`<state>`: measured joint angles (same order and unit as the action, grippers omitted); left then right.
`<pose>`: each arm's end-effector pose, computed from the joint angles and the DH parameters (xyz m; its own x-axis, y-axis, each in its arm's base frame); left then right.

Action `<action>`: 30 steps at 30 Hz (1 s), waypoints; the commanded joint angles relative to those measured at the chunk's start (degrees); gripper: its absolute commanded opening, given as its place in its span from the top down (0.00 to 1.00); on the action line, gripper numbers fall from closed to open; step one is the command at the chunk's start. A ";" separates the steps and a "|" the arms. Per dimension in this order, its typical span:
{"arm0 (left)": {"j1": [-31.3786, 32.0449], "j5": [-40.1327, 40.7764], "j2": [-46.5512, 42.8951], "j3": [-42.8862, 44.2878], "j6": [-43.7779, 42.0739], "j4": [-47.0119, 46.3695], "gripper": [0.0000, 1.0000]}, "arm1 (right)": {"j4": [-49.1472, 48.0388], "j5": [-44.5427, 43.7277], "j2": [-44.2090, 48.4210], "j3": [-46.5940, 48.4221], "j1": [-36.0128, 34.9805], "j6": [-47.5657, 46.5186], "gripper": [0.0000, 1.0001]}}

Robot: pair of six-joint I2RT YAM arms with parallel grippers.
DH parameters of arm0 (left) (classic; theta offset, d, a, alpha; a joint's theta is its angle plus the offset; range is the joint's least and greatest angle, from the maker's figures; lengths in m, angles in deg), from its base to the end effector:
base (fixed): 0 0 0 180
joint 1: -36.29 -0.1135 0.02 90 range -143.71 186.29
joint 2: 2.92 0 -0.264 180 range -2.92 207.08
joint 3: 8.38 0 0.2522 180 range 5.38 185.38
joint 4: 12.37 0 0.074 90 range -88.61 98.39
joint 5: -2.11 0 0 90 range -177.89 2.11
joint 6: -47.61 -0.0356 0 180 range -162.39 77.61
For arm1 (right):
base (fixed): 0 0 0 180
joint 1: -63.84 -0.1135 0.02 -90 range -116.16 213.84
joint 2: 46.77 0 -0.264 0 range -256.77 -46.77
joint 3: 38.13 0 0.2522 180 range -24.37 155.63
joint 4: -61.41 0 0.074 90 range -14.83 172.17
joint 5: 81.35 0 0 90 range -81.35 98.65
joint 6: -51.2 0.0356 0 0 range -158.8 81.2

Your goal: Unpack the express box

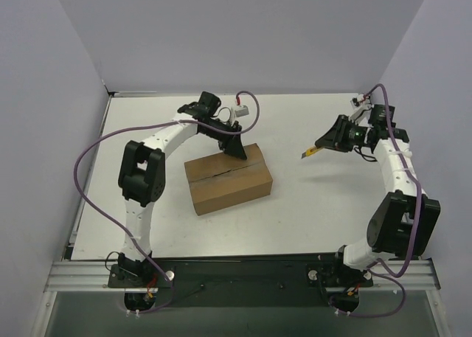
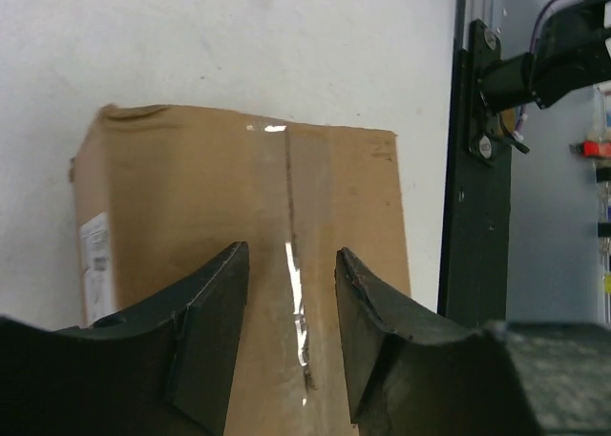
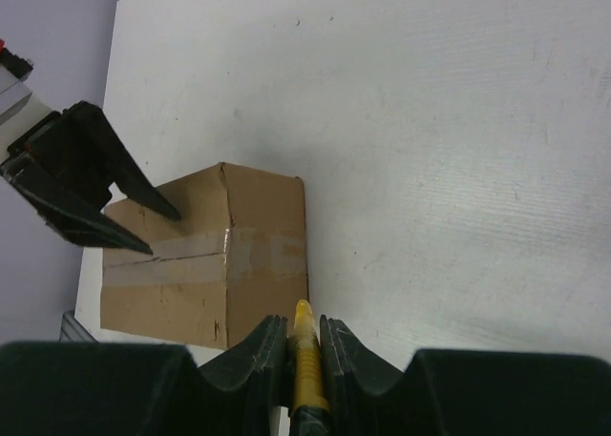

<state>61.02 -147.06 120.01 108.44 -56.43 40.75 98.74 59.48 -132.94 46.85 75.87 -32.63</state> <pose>0.4064 -0.2208 0.2290 -0.6083 0.4171 -0.6753 0.7844 0.1861 -0.5917 0.3285 -0.0418 0.3116 -0.6552 0.2090 -0.7260 -0.3935 0.7259 0.5641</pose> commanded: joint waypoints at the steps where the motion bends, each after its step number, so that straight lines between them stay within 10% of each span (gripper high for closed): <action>1: 3.47 -4.99 1.16 8.18 -17.83 19.85 0.50 | -13.07 3.14 2.23 -6.94 -0.51 6.28 1.00; 7: 8.40 1.43 5.83 16.73 -40.80 45.37 0.57 | -21.10 3.13 3.03 -12.51 -2.71 10.52 1.00; 14: 7.62 9.07 -0.04 17.53 -30.63 33.01 0.57 | -23.13 3.84 3.82 -14.27 -2.80 11.41 1.00; 19: 5.78 29.45 -8.40 6.81 -9.53 4.79 0.47 | -23.13 -1.32 3.82 -13.13 -2.28 9.91 1.00; 30: 1.11 18.49 0.98 11.80 -6.88 7.05 0.39 | -19.63 -11.37 4.96 -14.79 -4.12 6.31 1.00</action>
<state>62.46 -124.60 116.85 117.21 -65.06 49.75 77.93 49.75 -131.35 32.60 72.48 -23.64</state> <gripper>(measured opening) 0.606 0.187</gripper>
